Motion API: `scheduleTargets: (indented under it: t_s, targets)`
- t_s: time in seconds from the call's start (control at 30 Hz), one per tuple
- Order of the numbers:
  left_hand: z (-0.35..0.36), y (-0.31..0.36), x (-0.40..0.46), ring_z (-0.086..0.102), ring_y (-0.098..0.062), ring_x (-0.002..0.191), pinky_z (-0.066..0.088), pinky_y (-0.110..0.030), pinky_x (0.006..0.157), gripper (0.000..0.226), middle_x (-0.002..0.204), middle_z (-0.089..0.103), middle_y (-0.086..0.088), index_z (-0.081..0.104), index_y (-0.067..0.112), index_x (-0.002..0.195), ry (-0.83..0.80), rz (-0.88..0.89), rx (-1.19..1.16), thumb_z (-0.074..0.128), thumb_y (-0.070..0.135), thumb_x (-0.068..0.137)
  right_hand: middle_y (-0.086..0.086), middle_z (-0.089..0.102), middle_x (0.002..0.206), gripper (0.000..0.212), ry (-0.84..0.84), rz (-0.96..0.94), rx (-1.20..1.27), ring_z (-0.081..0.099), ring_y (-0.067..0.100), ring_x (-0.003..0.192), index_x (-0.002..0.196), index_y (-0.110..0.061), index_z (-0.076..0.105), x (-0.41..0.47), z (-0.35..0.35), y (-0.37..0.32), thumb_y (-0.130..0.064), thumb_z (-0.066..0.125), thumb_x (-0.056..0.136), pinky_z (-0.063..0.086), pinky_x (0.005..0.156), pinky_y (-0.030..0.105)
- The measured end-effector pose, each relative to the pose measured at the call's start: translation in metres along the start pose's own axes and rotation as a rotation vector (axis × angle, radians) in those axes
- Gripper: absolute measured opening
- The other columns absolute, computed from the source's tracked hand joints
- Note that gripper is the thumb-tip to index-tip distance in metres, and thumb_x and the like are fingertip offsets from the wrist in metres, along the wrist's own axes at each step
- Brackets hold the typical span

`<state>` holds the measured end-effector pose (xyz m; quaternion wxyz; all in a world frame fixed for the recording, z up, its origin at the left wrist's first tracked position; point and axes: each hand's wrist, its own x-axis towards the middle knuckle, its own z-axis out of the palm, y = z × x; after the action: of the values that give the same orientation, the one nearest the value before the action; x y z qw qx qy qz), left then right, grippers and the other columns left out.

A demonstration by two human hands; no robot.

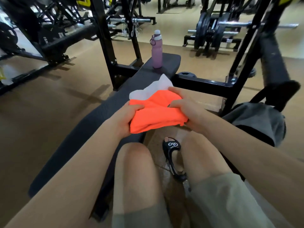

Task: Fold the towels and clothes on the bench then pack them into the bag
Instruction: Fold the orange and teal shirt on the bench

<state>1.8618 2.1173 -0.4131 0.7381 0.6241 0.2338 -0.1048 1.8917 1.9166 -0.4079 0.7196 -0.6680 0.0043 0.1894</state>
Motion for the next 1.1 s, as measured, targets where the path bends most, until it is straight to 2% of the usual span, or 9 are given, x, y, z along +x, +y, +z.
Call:
scheduleTargets:
  t_s: [0.2,0.3,0.37,0.53,0.63,0.73,0.83,1.0,1.1]
  targets:
    - [0.032,-0.005,0.009,0.070,-0.026,0.097,0.056,-0.047,0.093,0.014,0.106,0.074,-0.013,0.065,0.019,0.108,-0.167,-0.034,0.213,0.061,0.017,0.095,0.016,0.052,0.135,0.071,0.164,0.008,-0.033,0.062,0.017,0.056,0.138,-0.039,0.051,-0.026,-0.026,0.011,-0.007,0.061,0.076,0.040,0.037,0.025]
    - [0.046,-0.012,0.018,0.071,-0.027,0.107,0.056,-0.050,0.097,0.061,0.120,0.072,-0.013,0.061,0.017,0.130,-0.228,0.009,0.347,0.076,0.032,0.073,0.013,0.051,0.132,0.074,0.233,0.027,-0.125,0.065,0.020,0.052,0.145,-0.038,0.044,-0.043,-0.036,0.012,-0.005,0.061,0.081,0.045,0.041,0.029]
    - [0.055,-0.020,0.024,0.069,-0.025,0.107,0.058,-0.044,0.090,0.077,0.130,0.065,-0.010,0.048,0.021,0.140,-0.215,0.008,0.374,0.081,0.034,0.071,0.010,0.049,0.136,0.077,0.267,0.055,-0.165,0.068,0.026,0.062,0.146,-0.039,0.041,-0.051,-0.044,0.014,-0.008,0.063,0.080,0.048,0.043,0.030]
    - [0.080,-0.049,0.017,0.055,-0.015,0.118,0.050,-0.027,0.084,0.087,0.147,0.039,0.007,0.017,0.031,0.160,-0.275,0.094,0.492,0.070,0.022,0.092,0.003,0.040,0.143,0.078,0.330,0.060,-0.312,0.059,0.024,0.110,0.150,-0.036,0.037,-0.076,-0.064,0.028,-0.012,0.064,0.081,0.057,0.086,0.038]
    - [0.094,-0.081,0.004,0.061,-0.016,0.109,0.053,-0.026,0.077,0.087,0.141,0.046,-0.002,0.020,0.035,0.159,-0.323,0.104,0.554,0.069,0.016,0.090,0.004,0.041,0.142,0.078,0.338,0.107,-0.361,0.058,0.024,0.113,0.148,-0.036,0.040,-0.095,-0.080,0.061,-0.013,0.066,0.079,0.054,0.086,0.034]
    - [0.110,-0.118,-0.007,0.061,-0.016,0.113,0.053,-0.030,0.088,0.093,0.137,0.052,-0.003,0.027,0.034,0.156,-0.410,0.089,0.664,0.074,0.021,0.077,0.006,0.045,0.141,0.079,0.367,0.205,-0.286,0.059,0.023,0.109,0.144,-0.039,0.045,-0.115,-0.106,0.104,-0.017,0.067,0.072,0.048,0.077,0.028]
    - [0.133,-0.149,-0.010,0.061,-0.019,0.114,0.053,-0.037,0.097,0.079,0.134,0.057,-0.006,0.038,0.041,0.139,-0.458,0.047,0.769,0.071,0.025,0.069,0.005,0.047,0.138,0.077,0.408,0.309,-0.223,0.058,0.022,0.108,0.144,-0.039,0.045,-0.130,-0.136,0.141,-0.012,0.066,0.076,0.045,0.075,0.027]
    - [0.191,-0.185,-0.003,0.052,-0.018,0.112,0.039,-0.017,0.078,0.074,0.135,0.048,-0.003,0.036,0.031,0.152,-0.560,0.075,1.018,0.062,0.001,0.089,0.008,0.047,0.142,0.087,0.485,0.373,-0.292,0.050,0.023,0.115,0.145,-0.033,0.046,-0.139,-0.187,0.170,-0.021,0.065,0.061,0.041,0.090,0.028]
    - [0.223,-0.203,-0.006,0.050,-0.025,0.130,0.036,-0.018,0.091,0.072,0.146,0.048,-0.010,0.043,0.023,0.150,-0.592,0.139,1.124,0.056,0.009,0.081,0.015,0.054,0.138,0.076,0.420,0.343,-0.482,0.058,0.031,0.115,0.147,-0.037,0.040,-0.135,-0.207,0.181,-0.023,0.062,0.075,0.047,0.088,0.033]
